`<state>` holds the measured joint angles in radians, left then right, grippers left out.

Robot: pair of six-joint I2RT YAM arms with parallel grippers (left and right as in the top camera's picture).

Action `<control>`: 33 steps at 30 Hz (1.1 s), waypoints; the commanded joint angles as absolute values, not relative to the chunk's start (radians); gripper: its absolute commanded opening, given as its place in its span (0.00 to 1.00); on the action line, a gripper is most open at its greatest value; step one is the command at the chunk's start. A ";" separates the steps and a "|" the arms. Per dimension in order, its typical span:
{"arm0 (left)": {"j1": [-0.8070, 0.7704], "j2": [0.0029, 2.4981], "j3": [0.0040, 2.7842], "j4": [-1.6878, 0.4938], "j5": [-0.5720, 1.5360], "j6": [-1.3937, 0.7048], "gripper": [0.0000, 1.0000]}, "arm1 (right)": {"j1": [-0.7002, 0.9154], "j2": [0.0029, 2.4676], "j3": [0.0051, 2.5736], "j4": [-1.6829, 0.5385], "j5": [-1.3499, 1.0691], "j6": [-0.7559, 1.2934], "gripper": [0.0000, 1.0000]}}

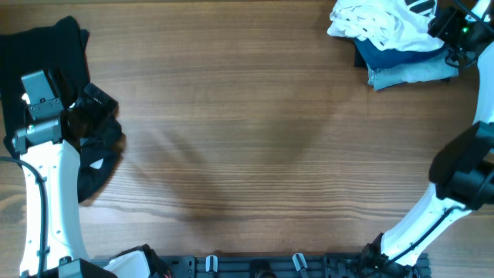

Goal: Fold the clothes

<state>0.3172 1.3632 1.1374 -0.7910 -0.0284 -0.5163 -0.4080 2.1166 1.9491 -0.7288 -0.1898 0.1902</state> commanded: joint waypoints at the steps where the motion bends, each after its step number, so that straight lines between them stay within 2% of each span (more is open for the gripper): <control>1: 0.323 1.371 1.144 -0.788 -0.020 -0.506 1.00 | -0.411 2.220 1.950 -0.665 -0.180 0.212 0.82; 2: 0.323 1.371 1.144 -0.788 -0.019 -0.506 1.00 | -0.411 2.236 1.950 -0.643 -0.180 0.213 0.82; 4: 0.323 1.371 1.144 -0.789 -0.017 -0.506 1.00 | -0.411 2.249 1.950 -0.625 -0.179 0.214 0.72; 5: 0.323 1.371 1.144 -0.789 -0.015 -0.506 1.00 | -0.413 2.250 1.950 -0.624 -0.167 0.225 0.61; 6: 0.323 1.371 1.144 -0.789 -0.015 -0.506 1.00 | -0.413 2.250 1.950 -0.628 -0.148 0.239 0.45; 7: 0.323 1.371 1.144 -0.789 -0.015 -0.506 1.00 | -0.414 2.247 1.950 -0.633 -0.144 0.236 0.22; 8: 0.323 1.371 1.144 -0.789 -0.015 -0.506 1.00 | -0.417 2.244 1.950 -0.643 -0.136 0.238 0.07; 9: 0.323 1.371 1.144 -0.789 -0.015 -0.506 1.00 | -0.423 2.240 1.950 -0.659 -0.126 0.239 0.04; 19: 0.323 1.371 1.144 -0.788 -0.015 -0.506 1.00 | -0.562 2.225 1.950 -0.825 -0.139 0.253 0.04; 21: 0.323 1.371 1.144 -0.788 -0.015 -0.506 1.00 | -0.560 2.225 1.950 -0.844 -0.139 0.234 0.04; 22: 0.323 1.371 1.144 -0.788 -0.015 -0.506 1.00 | -0.560 2.225 1.950 -0.848 -0.141 0.232 0.17; 23: 0.323 1.371 1.144 -0.788 -0.015 -0.506 1.00 | -0.558 2.225 1.950 -0.854 -0.162 0.212 0.41; 24: 0.323 1.371 1.144 -0.788 -0.015 -0.506 1.00 | -0.558 2.225 1.951 -0.858 -0.205 0.181 0.73; 25: 0.323 1.371 1.144 -0.788 -0.015 -0.506 1.00 | -0.558 2.219 1.953 -0.864 -0.222 0.179 0.79; 33: 0.323 1.371 1.144 -0.789 -0.015 -0.506 1.00 | -0.542 1.985 1.966 -0.859 -0.348 0.044 0.84</control>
<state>0.3172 1.3632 1.1374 -0.7910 -0.0277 -0.5163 -0.5552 2.1475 1.9480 -0.8680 -0.2462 0.1280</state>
